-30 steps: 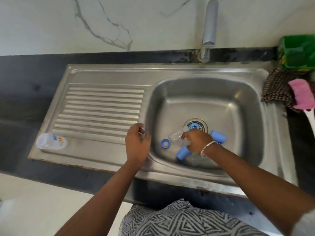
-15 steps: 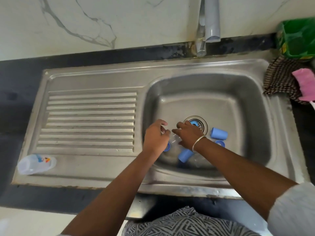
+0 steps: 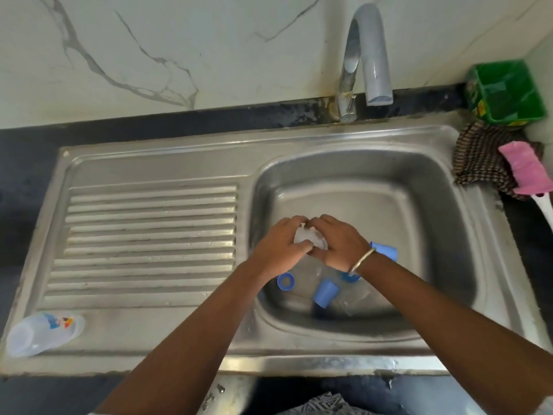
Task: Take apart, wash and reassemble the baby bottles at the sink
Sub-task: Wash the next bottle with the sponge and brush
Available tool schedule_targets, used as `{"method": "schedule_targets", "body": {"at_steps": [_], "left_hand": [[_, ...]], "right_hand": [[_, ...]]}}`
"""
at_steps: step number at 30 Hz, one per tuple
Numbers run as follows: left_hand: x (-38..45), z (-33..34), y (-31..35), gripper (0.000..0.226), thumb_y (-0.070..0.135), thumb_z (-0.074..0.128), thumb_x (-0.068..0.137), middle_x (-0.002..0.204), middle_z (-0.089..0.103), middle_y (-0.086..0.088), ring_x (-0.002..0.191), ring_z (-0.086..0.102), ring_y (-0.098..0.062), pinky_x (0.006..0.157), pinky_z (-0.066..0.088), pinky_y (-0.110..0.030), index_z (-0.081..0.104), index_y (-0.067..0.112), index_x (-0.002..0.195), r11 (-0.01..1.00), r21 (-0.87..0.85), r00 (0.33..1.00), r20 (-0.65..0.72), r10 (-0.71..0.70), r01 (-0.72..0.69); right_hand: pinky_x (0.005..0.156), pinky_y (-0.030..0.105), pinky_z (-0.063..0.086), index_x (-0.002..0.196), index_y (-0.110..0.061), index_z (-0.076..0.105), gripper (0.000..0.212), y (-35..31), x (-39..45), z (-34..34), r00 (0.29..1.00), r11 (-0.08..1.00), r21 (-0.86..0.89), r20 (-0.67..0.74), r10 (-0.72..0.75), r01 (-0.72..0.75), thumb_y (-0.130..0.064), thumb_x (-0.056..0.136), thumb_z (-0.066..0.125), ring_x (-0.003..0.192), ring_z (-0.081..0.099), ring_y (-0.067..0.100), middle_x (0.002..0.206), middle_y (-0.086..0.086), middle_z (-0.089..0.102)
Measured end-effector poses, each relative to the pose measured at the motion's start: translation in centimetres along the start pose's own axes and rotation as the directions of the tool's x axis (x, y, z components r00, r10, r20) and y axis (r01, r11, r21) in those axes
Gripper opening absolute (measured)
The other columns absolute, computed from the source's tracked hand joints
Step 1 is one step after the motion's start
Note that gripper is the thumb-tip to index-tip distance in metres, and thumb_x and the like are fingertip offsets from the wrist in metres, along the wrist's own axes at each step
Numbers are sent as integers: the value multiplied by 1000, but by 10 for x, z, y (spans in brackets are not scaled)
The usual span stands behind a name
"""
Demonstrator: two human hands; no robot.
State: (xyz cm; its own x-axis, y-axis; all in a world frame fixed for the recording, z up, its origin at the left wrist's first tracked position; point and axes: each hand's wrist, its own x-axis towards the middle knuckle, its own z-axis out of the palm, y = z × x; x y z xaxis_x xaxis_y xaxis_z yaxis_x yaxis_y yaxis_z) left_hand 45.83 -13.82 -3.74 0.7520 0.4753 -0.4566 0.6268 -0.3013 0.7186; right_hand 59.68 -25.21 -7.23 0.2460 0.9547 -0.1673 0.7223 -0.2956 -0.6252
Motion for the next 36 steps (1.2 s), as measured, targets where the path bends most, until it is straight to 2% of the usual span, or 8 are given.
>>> {"method": "schedule_targets", "body": {"at_steps": [7,11,16,19,22,28,33,36], "left_hand": [[11,-8,33,32,30,54,80,105,72,3,103,65,-20,93,51,-43,70,30,108,950,-304,986,123,113,-71],[15,-5,46,54,32,59,67,107,67,8,101,63,-7,89,51,-33,55,36,120,968,-231,964,223,146,-93],[31,11,54,52,44,74,69,107,69,8,99,67,-10,91,54,-42,57,29,117,979,-201,995,80,62,-45],[38,16,64,46,35,80,64,99,69,3,89,67,-14,75,54,-32,57,23,103,943,-329,998,-32,-63,49],[44,18,76,46,31,72,56,94,67,-1,81,63,-15,67,49,-29,58,21,99,880,-471,982,-129,-140,64],[59,14,93,48,18,62,61,83,67,16,76,60,-4,68,50,-29,59,45,100,841,-538,976,-209,-64,-60],[68,11,103,49,17,60,52,83,66,18,81,60,-8,71,50,-38,61,40,95,820,-568,971,-227,-72,-72],[73,11,105,52,16,60,49,84,66,15,85,59,-18,70,51,-45,62,40,95,788,-611,976,-208,-69,-75]], "right_hand": [[54,31,48,87,-24,41,63,-2,-4,-64,980,942,308,-102,173,-134,-55,52,84,56,50,10,72,3,61],[57,29,48,97,-24,39,58,2,1,-83,979,905,396,-61,194,-155,-47,65,82,62,53,13,80,9,63],[59,28,51,113,-30,38,42,5,9,-106,979,886,432,-36,203,-168,-45,82,62,72,63,24,90,16,64],[71,31,49,124,-30,48,34,10,20,-123,924,893,409,-233,303,-190,-48,96,53,78,64,15,84,7,66],[79,31,52,123,-20,58,29,20,46,-142,822,918,357,-461,335,-174,-26,95,60,80,65,15,92,1,67],[87,15,44,123,-15,67,29,16,91,-177,843,934,341,-465,270,-111,-18,94,60,95,61,6,114,-2,70],[66,4,36,101,-13,76,16,18,100,-184,872,954,287,-441,212,-87,-21,92,65,60,54,-12,68,-18,64],[59,2,35,87,-12,73,11,15,97,-184,880,951,309,-446,164,-20,-14,92,64,56,54,-16,59,-23,54]]}}
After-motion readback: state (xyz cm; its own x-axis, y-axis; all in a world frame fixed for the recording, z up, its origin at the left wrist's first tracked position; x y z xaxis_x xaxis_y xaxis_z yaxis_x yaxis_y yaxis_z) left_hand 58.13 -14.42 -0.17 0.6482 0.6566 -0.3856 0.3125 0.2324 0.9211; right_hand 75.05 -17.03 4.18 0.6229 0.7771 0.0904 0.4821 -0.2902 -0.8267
